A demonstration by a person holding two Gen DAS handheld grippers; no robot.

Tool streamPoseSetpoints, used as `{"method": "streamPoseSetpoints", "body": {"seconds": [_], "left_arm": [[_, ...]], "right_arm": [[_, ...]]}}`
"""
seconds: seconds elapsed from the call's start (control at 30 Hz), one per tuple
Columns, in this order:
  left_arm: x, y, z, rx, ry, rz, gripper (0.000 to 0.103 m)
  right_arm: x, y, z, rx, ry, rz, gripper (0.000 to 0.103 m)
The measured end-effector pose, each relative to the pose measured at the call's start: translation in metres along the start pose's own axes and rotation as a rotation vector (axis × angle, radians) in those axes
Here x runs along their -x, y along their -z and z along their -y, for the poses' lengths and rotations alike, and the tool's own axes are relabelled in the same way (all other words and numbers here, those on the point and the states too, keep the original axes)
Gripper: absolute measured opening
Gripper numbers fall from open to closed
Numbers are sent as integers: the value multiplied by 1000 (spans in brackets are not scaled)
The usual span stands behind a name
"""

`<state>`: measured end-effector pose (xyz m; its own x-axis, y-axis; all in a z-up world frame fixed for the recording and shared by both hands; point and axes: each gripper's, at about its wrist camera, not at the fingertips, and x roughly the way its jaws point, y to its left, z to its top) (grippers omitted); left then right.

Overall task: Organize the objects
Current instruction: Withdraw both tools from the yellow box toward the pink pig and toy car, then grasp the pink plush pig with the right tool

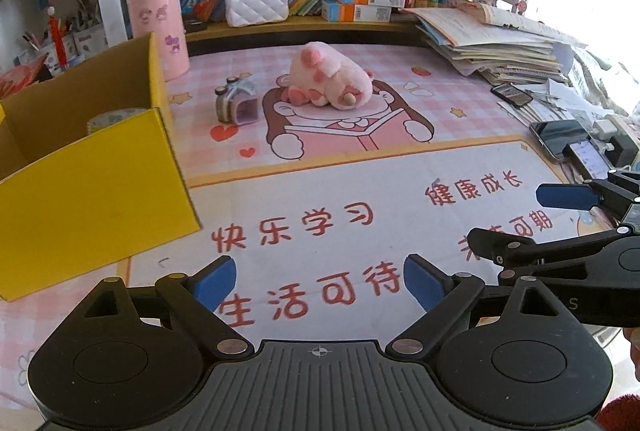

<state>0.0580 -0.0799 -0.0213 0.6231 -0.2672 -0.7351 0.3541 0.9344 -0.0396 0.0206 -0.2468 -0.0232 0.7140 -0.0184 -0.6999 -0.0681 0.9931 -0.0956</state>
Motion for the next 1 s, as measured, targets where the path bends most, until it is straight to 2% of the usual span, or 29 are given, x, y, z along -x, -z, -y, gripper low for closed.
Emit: {"method": "streamPoseSetpoints", "body": {"seconds": [0.3,0.53,0.77,0.87,0.93,1.0], "left_arm": [[-17,-13,12,27,-26,-6,93],[-25,-30,17,51,-86,26,93],[-29,-55,18,55,-166,71,93],[-35,-66,19,43,-229,100,93],[-43,-71,21,34,-275,98,93],[-48,-76,21,36,-288,89,93]], "right_arm": [[-17,-6,19,14,-20,-12,76],[-28,-18,38,8,-40,17,76],[-41,-39,51,5,-66,67,76],[-48,-54,56,14,-78,102,76],[-56,-67,58,19,-86,124,76],[-63,-78,59,27,-93,147,76]]}}
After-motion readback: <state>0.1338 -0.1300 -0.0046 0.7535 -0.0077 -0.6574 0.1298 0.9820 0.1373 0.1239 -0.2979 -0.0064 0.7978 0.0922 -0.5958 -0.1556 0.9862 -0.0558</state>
